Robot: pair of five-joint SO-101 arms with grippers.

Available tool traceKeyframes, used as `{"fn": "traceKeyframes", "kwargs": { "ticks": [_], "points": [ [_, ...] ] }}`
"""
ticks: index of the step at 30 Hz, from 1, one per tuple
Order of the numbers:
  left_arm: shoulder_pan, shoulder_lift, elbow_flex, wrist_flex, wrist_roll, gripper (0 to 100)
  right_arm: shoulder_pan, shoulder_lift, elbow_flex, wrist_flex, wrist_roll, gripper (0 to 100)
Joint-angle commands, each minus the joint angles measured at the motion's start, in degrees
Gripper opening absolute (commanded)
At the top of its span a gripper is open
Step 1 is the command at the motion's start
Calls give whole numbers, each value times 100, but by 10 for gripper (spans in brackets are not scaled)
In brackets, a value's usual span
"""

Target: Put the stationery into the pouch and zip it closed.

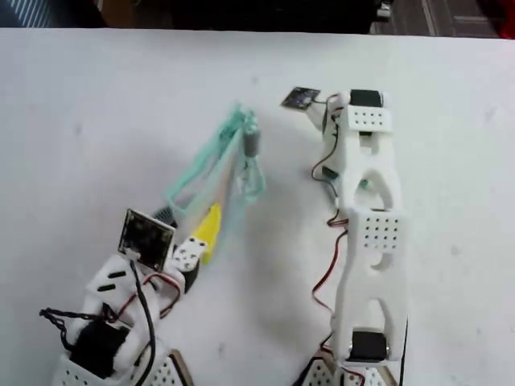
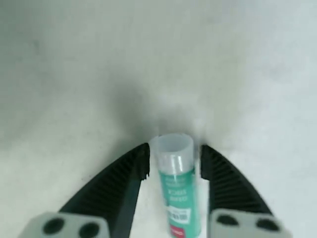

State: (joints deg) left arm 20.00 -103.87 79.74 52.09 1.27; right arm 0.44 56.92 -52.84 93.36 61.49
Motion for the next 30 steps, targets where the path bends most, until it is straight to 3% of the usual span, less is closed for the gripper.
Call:
{"fn": "traceKeyframes", "kwargs": {
  "ticks": [1, 10, 12, 15, 19, 23, 27, 30],
  "points": [
    [75, -84, -396, 193, -26, 176, 4, -356, -229, 198, 79, 259],
    [31, -84, -273, 229, -26, 166, 13, -2220, 229, 514, -448, 248],
    [-92, -84, -185, 193, -26, 166, 31, -2589, 607, 514, -642, 187],
    [-286, -84, -167, 202, -18, 166, 13, -3064, 1319, 514, -870, 13],
    [-391, -84, -158, 237, -26, 166, 22, -3688, 2470, 514, -545, 89],
    [-347, -84, -202, 519, -53, 169, 13, -4127, 3710, 462, -492, 71],
    [-347, -84, -202, 519, -62, 169, 57, -4426, 4765, -207, -492, 77],
    [-347, -84, -202, 545, -62, 169, 4, -4541, 5459, -743, -659, 133]
  ]
}}
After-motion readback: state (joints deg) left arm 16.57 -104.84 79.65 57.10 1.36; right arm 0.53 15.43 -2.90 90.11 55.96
